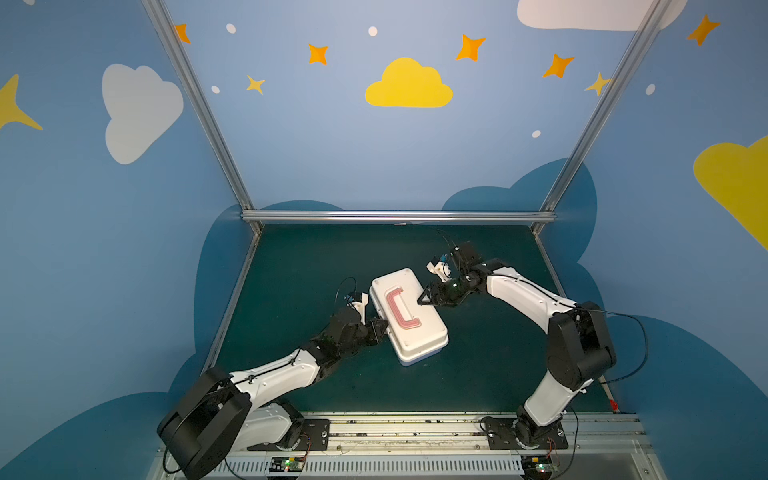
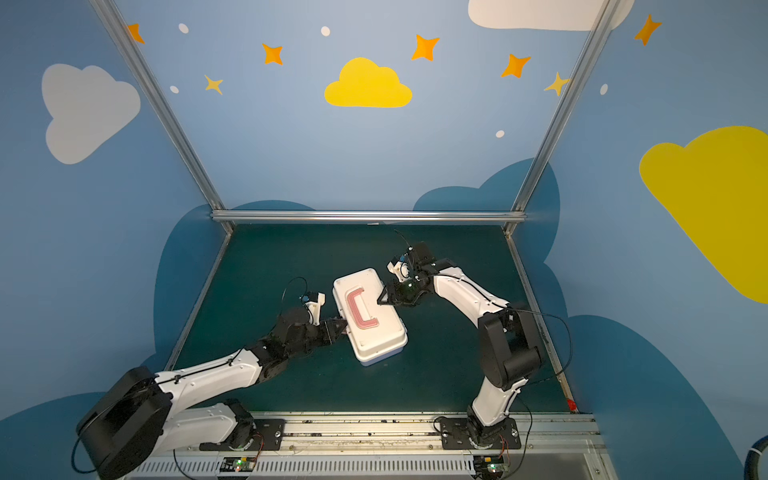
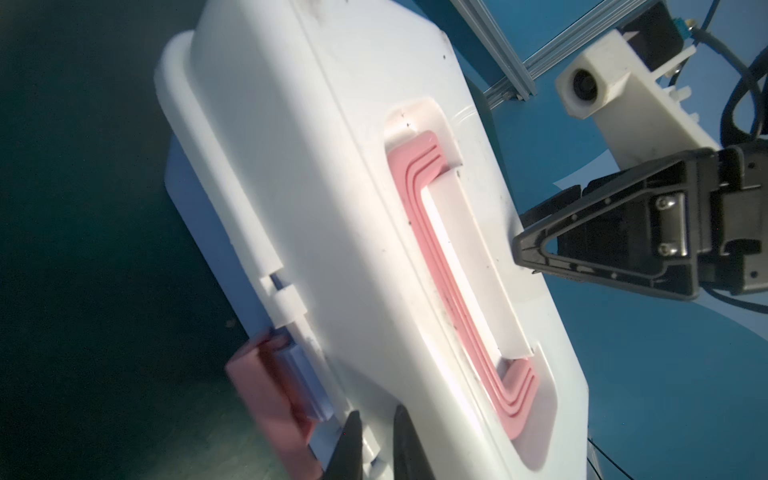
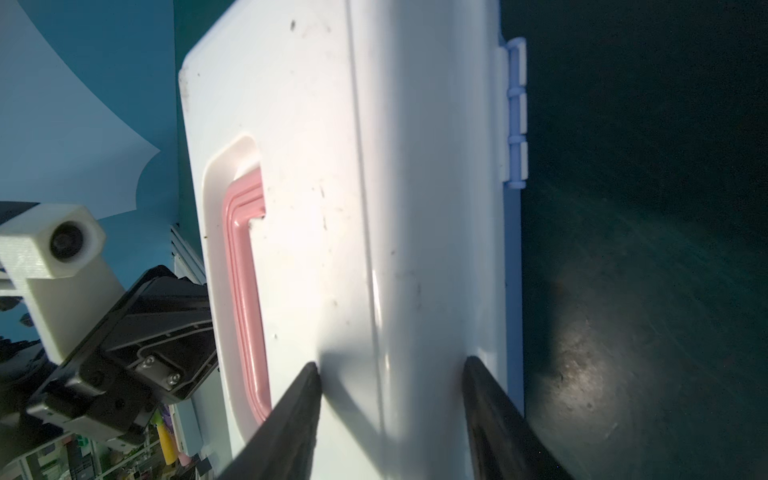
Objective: Pack the tool kit
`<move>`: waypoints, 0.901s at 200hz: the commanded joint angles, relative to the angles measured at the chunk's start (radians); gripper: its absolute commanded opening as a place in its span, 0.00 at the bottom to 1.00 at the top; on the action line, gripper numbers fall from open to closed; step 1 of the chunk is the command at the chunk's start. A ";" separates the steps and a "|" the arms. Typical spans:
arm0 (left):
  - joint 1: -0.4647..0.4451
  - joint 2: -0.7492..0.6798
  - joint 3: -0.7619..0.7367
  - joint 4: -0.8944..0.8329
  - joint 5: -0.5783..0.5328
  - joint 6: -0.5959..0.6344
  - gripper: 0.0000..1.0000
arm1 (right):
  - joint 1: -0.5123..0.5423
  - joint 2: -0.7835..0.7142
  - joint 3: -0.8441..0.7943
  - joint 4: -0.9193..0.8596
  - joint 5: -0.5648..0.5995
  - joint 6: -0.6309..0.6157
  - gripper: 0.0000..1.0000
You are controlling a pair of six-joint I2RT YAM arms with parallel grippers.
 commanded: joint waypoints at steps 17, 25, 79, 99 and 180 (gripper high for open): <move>0.003 -0.047 0.053 -0.134 -0.065 0.056 0.17 | 0.055 0.071 -0.067 -0.107 0.012 -0.001 0.53; 0.008 -0.061 0.058 -0.164 -0.078 0.067 0.17 | 0.055 0.071 -0.067 -0.107 0.011 0.000 0.53; 0.065 -0.159 0.022 -0.330 -0.158 0.096 0.17 | 0.055 0.073 -0.066 -0.105 0.009 0.000 0.53; 0.072 -0.157 0.014 -0.351 -0.154 0.102 0.18 | 0.055 0.076 -0.066 -0.104 0.007 0.000 0.53; 0.059 -0.052 0.032 -0.242 -0.029 0.107 0.16 | 0.055 0.077 -0.059 -0.109 0.009 -0.002 0.53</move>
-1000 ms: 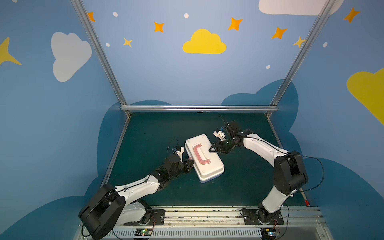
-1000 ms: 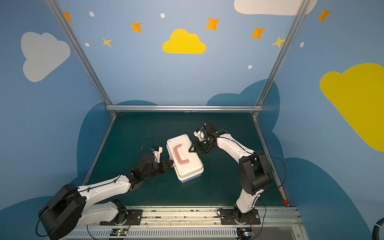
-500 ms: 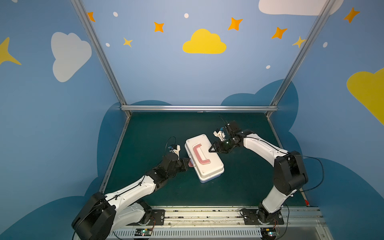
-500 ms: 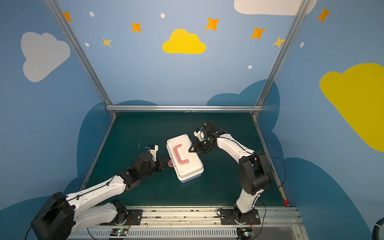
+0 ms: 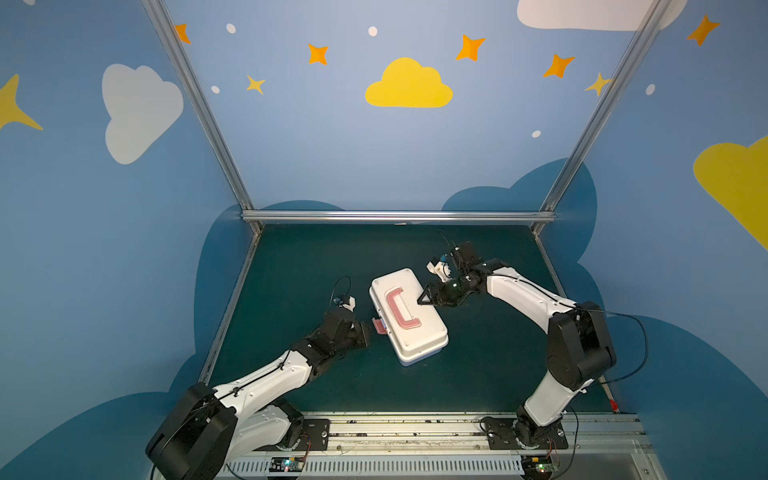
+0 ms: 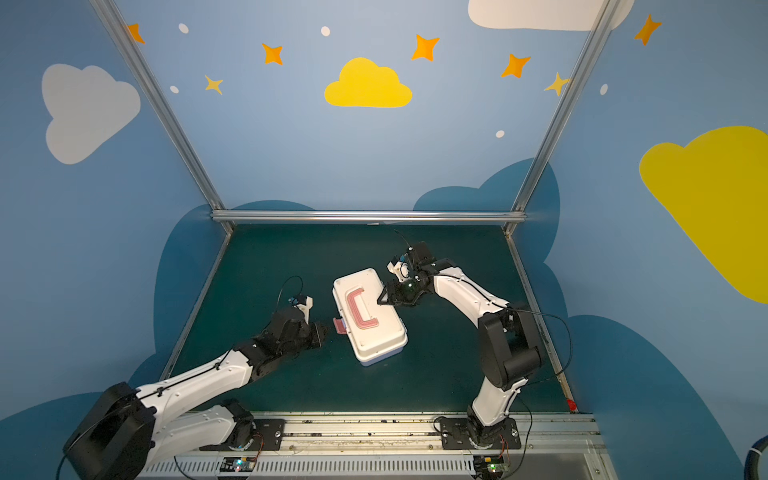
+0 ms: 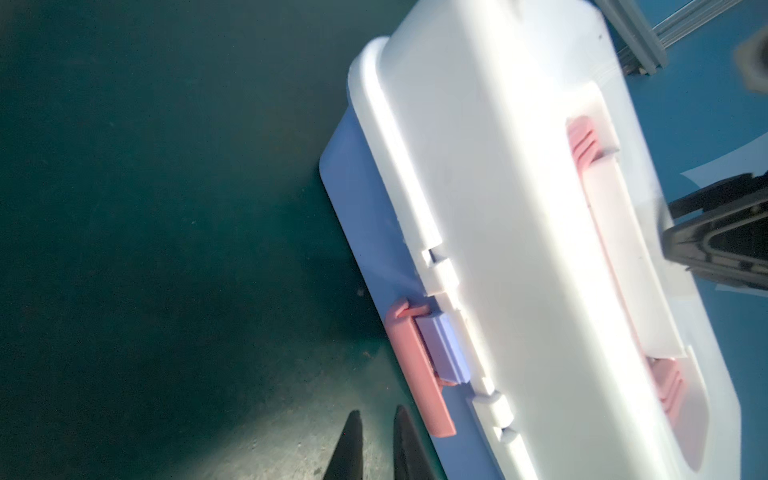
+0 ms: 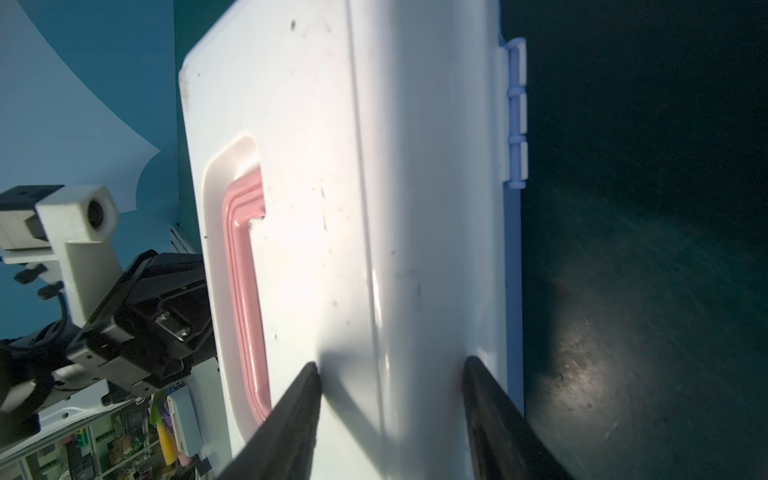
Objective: Pack the tool kit
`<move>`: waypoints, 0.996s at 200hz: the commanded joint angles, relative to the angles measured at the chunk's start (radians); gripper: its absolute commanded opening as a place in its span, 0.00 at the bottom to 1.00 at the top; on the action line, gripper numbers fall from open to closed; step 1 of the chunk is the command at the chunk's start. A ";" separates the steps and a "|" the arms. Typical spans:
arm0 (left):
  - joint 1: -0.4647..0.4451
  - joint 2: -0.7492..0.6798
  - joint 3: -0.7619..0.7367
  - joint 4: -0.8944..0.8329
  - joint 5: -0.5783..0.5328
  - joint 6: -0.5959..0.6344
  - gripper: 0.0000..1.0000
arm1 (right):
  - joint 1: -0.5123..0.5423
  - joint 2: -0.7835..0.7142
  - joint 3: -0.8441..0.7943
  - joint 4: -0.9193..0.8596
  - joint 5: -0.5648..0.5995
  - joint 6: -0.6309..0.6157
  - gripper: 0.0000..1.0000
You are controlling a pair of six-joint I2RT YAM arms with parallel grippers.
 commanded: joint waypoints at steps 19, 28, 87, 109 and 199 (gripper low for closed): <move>-0.016 0.046 0.032 0.058 0.053 0.023 0.16 | 0.055 0.077 -0.061 -0.108 0.011 -0.004 0.53; -0.020 0.054 0.039 0.064 0.056 0.024 0.16 | 0.055 0.076 -0.064 -0.107 0.011 -0.002 0.53; -0.048 0.106 0.090 0.109 0.076 0.029 0.15 | 0.054 0.069 -0.076 -0.097 0.013 0.001 0.53; -0.050 0.123 0.113 0.099 0.078 0.043 0.15 | 0.054 0.065 -0.087 -0.090 0.013 0.006 0.53; -0.050 0.127 0.118 0.090 0.075 0.041 0.13 | 0.054 0.060 -0.092 -0.081 0.005 0.011 0.53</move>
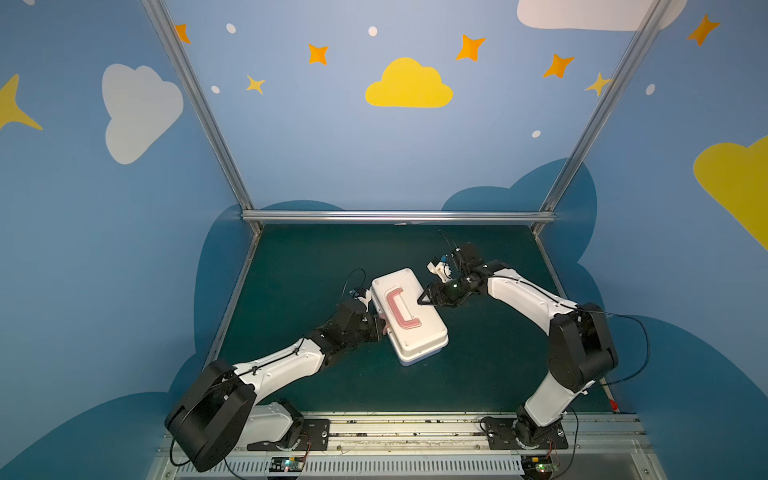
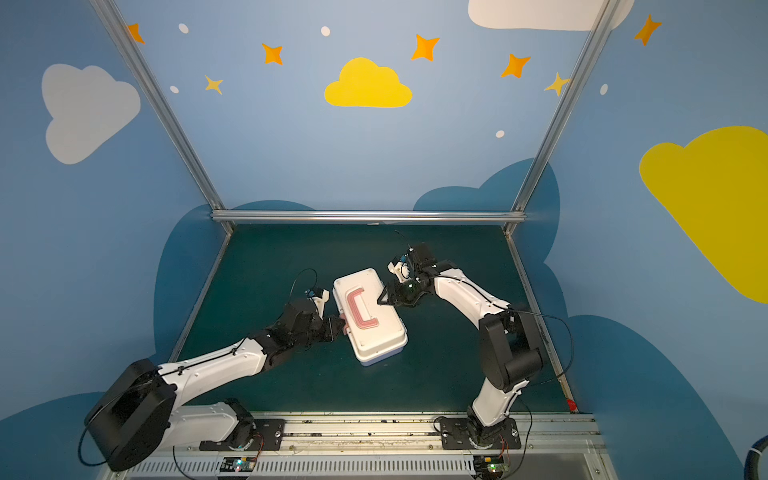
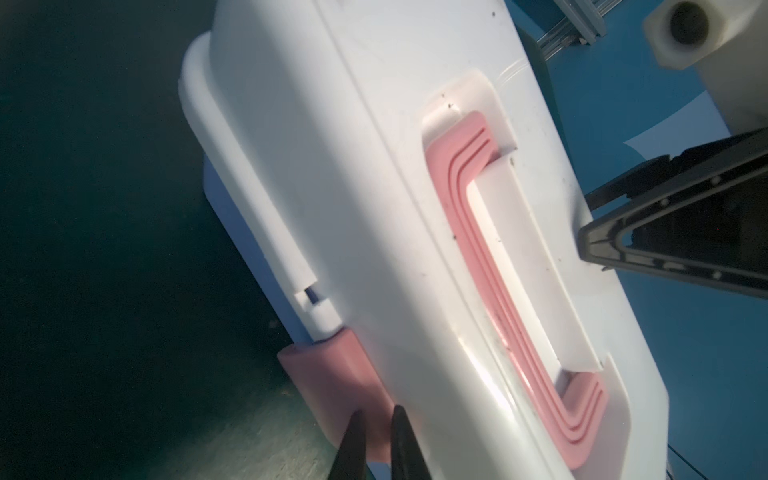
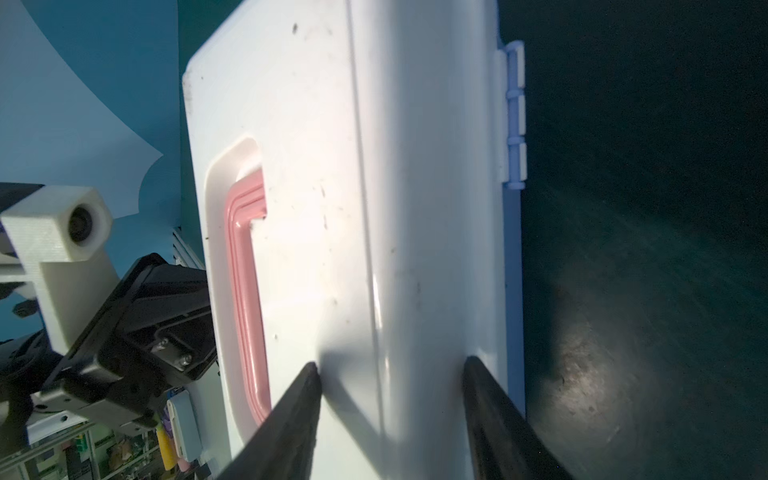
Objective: Pack the tool kit
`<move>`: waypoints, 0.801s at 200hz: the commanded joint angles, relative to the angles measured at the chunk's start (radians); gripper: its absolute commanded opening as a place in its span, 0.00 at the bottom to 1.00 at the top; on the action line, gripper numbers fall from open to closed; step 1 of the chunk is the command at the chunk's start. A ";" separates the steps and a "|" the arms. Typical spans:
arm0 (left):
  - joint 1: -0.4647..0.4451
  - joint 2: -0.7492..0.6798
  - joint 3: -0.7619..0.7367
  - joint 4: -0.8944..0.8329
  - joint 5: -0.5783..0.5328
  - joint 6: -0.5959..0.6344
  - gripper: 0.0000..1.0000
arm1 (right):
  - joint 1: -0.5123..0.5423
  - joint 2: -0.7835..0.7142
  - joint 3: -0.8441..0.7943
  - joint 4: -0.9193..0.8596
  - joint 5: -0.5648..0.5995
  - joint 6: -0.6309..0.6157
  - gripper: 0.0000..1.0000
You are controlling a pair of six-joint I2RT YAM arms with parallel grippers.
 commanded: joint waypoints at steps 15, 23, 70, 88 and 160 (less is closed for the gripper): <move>-0.003 -0.020 0.023 -0.027 -0.015 0.015 0.13 | 0.054 0.070 -0.071 -0.106 0.006 -0.002 0.53; -0.003 -0.027 0.028 -0.050 -0.031 0.015 0.13 | 0.054 0.068 -0.070 -0.107 0.006 -0.002 0.53; 0.020 -0.068 0.030 -0.140 -0.084 0.037 0.12 | 0.054 0.065 -0.068 -0.109 0.010 -0.002 0.54; 0.034 -0.096 0.015 -0.170 -0.105 0.043 0.12 | 0.053 0.066 -0.066 -0.107 0.010 -0.002 0.54; 0.050 -0.009 0.001 -0.144 -0.009 0.080 0.04 | 0.054 0.077 -0.058 -0.110 0.009 -0.003 0.54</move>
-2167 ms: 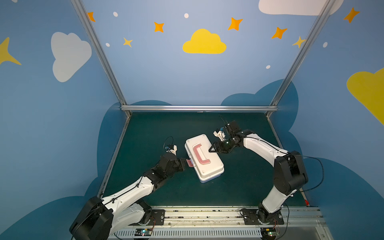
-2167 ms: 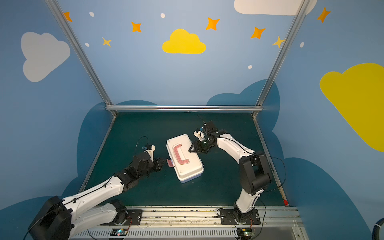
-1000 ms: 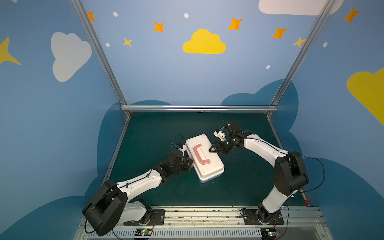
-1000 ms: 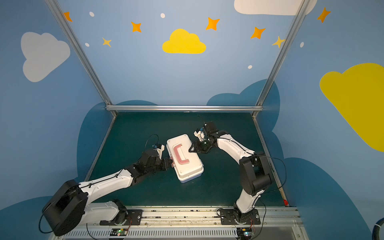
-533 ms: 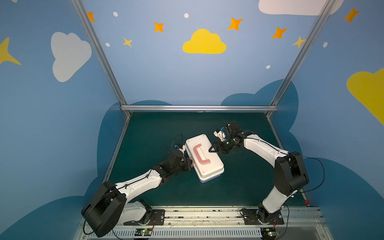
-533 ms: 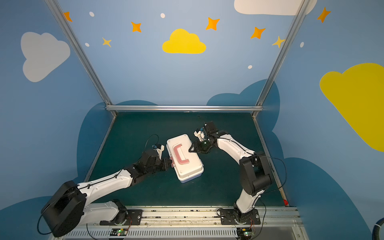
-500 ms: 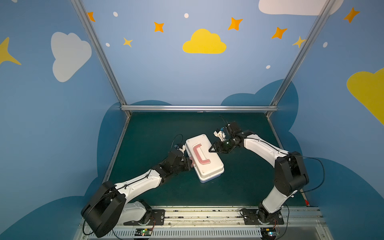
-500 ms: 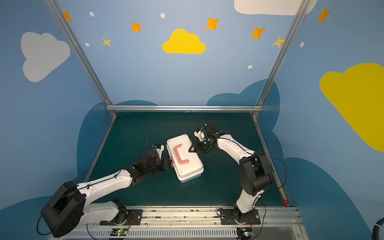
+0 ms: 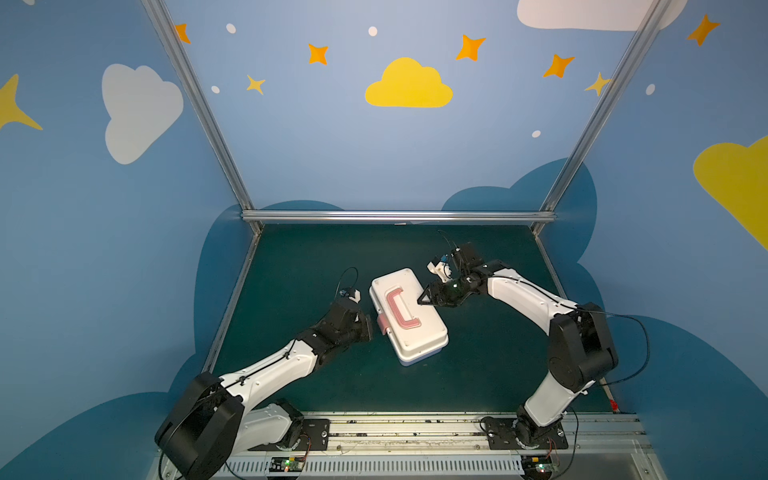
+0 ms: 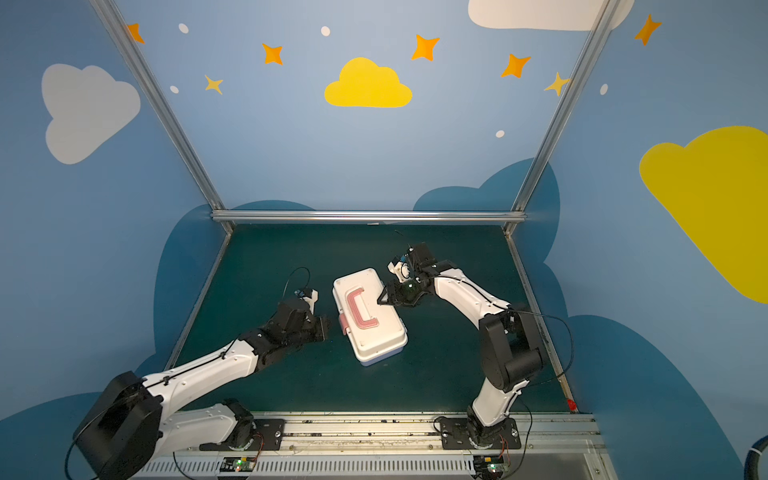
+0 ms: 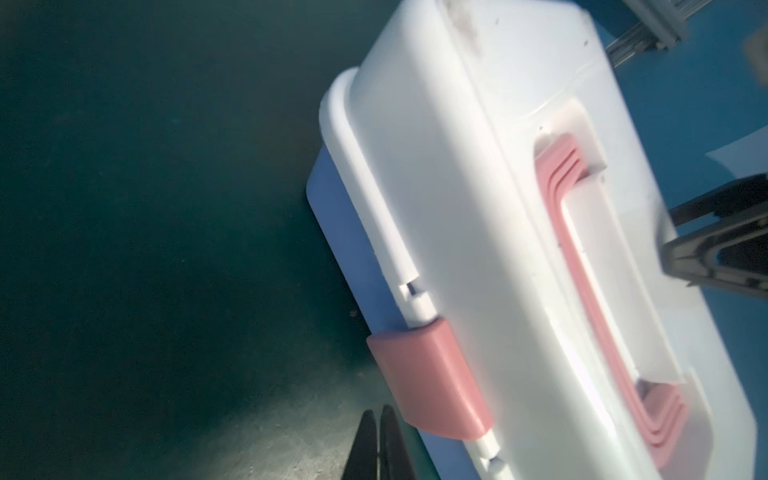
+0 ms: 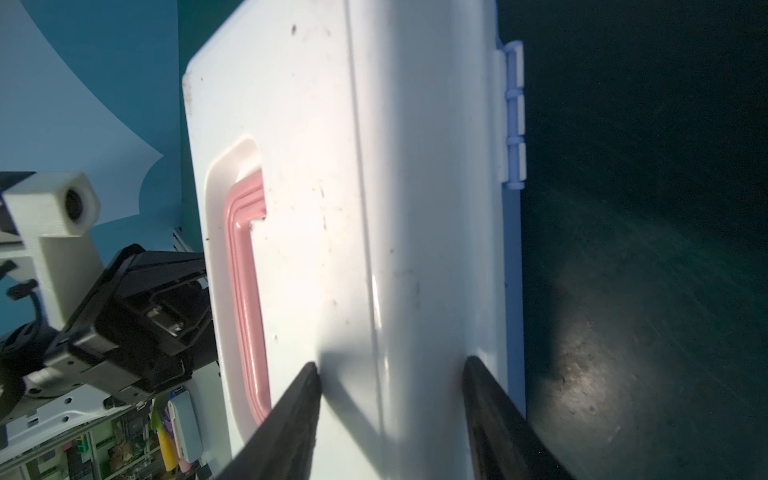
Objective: Pack the tool kit
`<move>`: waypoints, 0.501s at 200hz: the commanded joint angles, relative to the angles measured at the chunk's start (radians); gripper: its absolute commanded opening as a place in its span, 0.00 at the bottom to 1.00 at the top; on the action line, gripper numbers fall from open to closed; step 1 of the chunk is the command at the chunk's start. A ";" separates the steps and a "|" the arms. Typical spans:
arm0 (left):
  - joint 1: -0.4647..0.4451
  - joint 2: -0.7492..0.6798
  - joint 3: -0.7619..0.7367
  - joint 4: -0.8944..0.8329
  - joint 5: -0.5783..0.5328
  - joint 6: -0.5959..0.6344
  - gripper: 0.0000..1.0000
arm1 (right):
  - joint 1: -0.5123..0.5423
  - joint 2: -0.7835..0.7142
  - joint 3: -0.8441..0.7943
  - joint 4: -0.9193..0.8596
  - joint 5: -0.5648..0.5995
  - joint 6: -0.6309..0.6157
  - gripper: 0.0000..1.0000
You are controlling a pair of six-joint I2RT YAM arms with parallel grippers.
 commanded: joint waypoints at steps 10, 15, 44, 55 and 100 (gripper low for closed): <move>-0.002 0.065 0.003 0.039 0.075 0.038 0.04 | 0.055 0.077 -0.061 -0.111 0.007 -0.005 0.54; -0.003 0.075 0.008 0.047 0.082 0.040 0.04 | 0.054 0.076 -0.061 -0.110 0.007 -0.005 0.54; -0.019 0.120 0.031 0.065 0.094 0.047 0.04 | 0.054 0.074 -0.067 -0.112 0.009 -0.006 0.54; -0.025 0.132 0.036 0.073 0.097 0.047 0.04 | 0.054 0.074 -0.069 -0.110 0.008 -0.005 0.54; -0.038 0.180 0.072 0.099 0.110 0.057 0.04 | 0.054 0.066 -0.082 -0.096 -0.002 0.000 0.54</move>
